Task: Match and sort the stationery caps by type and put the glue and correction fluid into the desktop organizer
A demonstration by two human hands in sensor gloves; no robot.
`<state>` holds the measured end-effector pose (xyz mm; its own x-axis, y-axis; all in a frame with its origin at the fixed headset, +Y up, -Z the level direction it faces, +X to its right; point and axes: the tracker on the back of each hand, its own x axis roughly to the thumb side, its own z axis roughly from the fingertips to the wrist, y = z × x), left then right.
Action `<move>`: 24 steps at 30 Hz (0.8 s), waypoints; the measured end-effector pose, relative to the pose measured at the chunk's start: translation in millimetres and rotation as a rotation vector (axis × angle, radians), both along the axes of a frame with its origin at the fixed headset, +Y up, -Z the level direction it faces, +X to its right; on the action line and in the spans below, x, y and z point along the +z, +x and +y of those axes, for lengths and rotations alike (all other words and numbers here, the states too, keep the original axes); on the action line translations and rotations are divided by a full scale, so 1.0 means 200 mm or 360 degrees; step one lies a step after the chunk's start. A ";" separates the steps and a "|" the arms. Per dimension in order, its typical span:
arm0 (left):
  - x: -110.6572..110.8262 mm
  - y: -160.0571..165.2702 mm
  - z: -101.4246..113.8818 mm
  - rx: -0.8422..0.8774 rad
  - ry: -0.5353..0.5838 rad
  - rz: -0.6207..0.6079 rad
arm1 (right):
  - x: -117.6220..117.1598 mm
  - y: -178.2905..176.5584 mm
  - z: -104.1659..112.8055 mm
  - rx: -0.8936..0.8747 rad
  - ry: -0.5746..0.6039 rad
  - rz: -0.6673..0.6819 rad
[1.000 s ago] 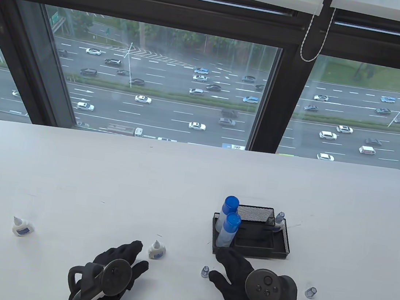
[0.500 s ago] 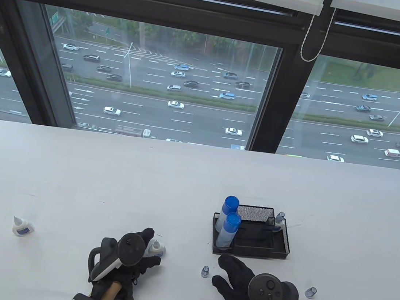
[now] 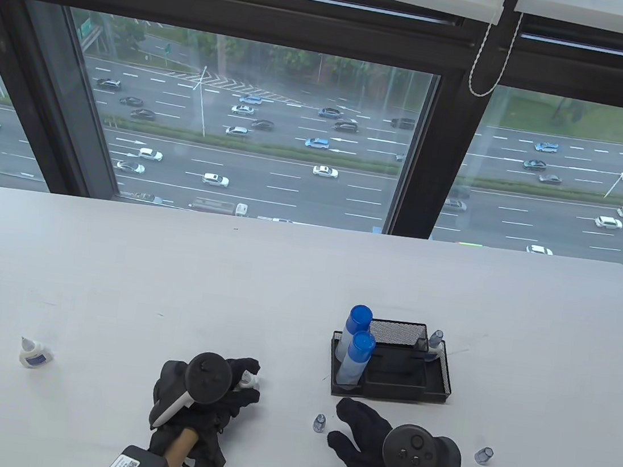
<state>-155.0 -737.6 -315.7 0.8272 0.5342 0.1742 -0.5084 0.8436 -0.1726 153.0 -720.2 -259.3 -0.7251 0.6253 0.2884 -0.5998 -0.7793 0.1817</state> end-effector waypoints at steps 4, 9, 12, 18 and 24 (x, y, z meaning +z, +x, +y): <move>0.12 0.03 0.19 0.0045 0.0093 -0.0165 | -0.01 -0.01 -0.02 0.0027 -0.0034 0.0009; 0.28 0.09 0.23 0.0215 0.0138 -0.0345 | -0.02 -0.02 -0.05 0.0086 -0.0073 0.0021; 0.32 0.13 0.13 0.0391 0.0087 -0.0362 | -0.02 -0.02 -0.06 0.0151 -0.0068 0.0002; 0.27 0.14 0.02 0.0286 -0.0033 -0.0448 | -0.08 -0.04 -0.01 0.0025 -0.0263 0.0050; 0.26 0.12 -0.03 0.0271 -0.0078 -0.0444 | -0.19 -0.14 0.04 0.0334 -0.0333 0.0040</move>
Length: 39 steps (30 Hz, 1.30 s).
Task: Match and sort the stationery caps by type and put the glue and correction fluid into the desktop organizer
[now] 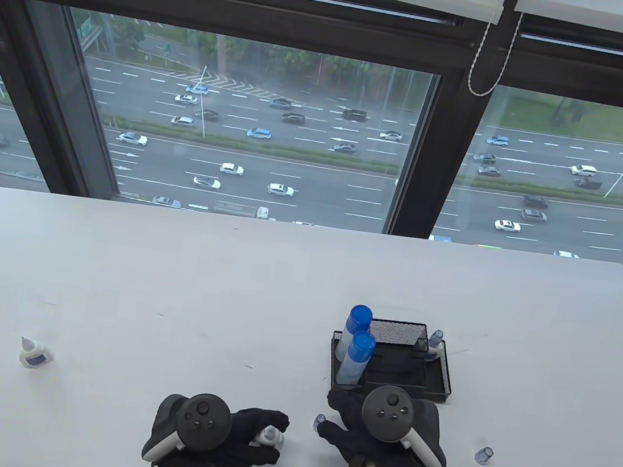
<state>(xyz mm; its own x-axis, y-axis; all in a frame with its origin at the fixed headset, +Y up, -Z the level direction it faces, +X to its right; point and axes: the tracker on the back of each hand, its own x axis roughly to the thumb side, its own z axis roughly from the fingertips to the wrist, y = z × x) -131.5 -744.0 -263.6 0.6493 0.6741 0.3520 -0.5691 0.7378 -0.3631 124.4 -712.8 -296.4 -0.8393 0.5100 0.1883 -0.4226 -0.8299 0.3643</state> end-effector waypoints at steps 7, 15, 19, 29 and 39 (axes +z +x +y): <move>0.02 0.00 -0.01 -0.0003 0.0013 -0.0003 | -0.04 -0.11 -0.21 0.0333 0.0148 0.0010; 0.02 0.02 -0.03 -0.0023 -0.0010 -0.0012 | -0.02 -0.16 -0.25 0.0475 0.0376 0.0027; 0.02 0.02 -0.03 -0.0027 -0.0031 -0.0012 | 0.01 -0.14 -0.14 0.0268 0.0406 0.0003; 0.04 0.06 -0.04 -0.0097 -0.0012 -0.0025 | 0.25 -0.10 0.17 -0.0457 0.0573 0.0221; 0.07 0.08 -0.01 -0.0111 0.0054 -0.0045 | 0.29 -0.18 0.14 -0.0305 0.0546 0.0353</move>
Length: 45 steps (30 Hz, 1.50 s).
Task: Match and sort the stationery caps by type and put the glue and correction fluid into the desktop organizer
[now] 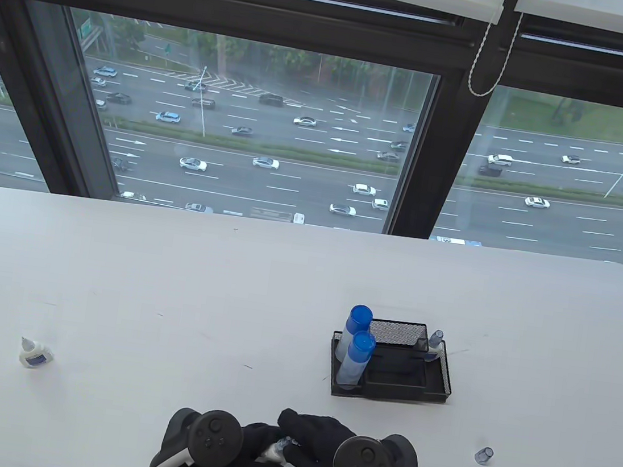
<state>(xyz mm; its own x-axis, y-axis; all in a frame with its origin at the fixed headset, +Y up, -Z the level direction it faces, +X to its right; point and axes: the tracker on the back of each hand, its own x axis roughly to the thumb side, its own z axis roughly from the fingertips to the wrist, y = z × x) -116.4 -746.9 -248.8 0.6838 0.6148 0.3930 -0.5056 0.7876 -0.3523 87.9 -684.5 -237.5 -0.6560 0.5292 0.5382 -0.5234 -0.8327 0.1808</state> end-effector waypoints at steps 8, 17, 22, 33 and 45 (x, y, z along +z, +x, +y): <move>0.01 0.00 0.00 -0.0020 0.0005 0.0016 | 0.02 -0.01 0.00 0.0011 0.0118 -0.0103; 0.01 0.00 0.00 -0.0033 0.0045 0.0055 | 0.03 -0.02 0.00 -0.0011 0.0139 -0.0147; 0.01 0.01 0.01 -0.0056 0.0088 0.0051 | 0.03 -0.03 0.00 0.0026 0.0156 -0.0166; 0.04 0.02 0.09 0.0016 0.0255 0.0124 | 0.03 0.00 0.01 -0.0211 0.0159 -0.0213; 0.06 0.01 0.09 -0.0129 0.0353 0.0194 | 0.05 -0.03 -0.01 -0.0048 0.0231 -0.0286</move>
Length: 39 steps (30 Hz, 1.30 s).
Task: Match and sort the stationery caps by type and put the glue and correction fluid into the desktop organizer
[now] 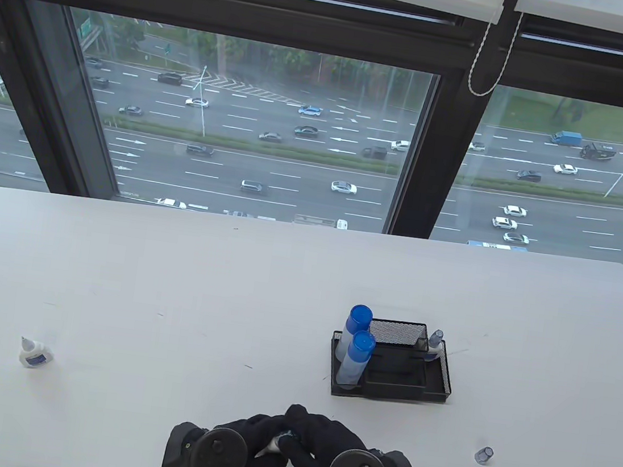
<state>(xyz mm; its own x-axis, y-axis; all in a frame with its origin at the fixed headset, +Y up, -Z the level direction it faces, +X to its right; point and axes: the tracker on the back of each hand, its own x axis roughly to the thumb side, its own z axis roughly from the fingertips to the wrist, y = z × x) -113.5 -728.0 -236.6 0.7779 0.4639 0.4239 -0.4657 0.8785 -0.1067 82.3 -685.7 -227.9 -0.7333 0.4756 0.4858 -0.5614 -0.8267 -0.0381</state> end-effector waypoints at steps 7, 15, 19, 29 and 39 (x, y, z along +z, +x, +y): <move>0.00 -0.02 0.00 0.0016 -0.0021 0.0011 | -0.01 0.02 0.04 -0.0016 -0.0017 -0.0028; 0.00 -0.11 -0.01 -0.0386 0.0173 0.0141 | -0.07 0.26 0.22 -0.0126 0.0048 -0.0253; -0.02 -0.12 -0.02 -0.0358 0.0112 0.0171 | -0.10 0.48 0.33 -0.0129 0.0102 -0.0473; -0.04 -0.09 -0.02 -0.0395 0.0099 0.0149 | -0.29 0.82 0.43 0.0101 0.0142 -0.0860; -0.05 -0.11 -0.01 -0.0406 0.0096 0.0187 | -0.67 0.87 0.23 0.0427 -0.0085 -0.1026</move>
<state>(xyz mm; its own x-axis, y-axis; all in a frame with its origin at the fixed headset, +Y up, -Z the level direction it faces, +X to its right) -134.9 -729.8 -246.2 0.9116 0.2237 0.3450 -0.2349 0.9720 -0.0094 257.1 -640.2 -361.4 -0.9628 0.2491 -0.1045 -0.2170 -0.9435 -0.2505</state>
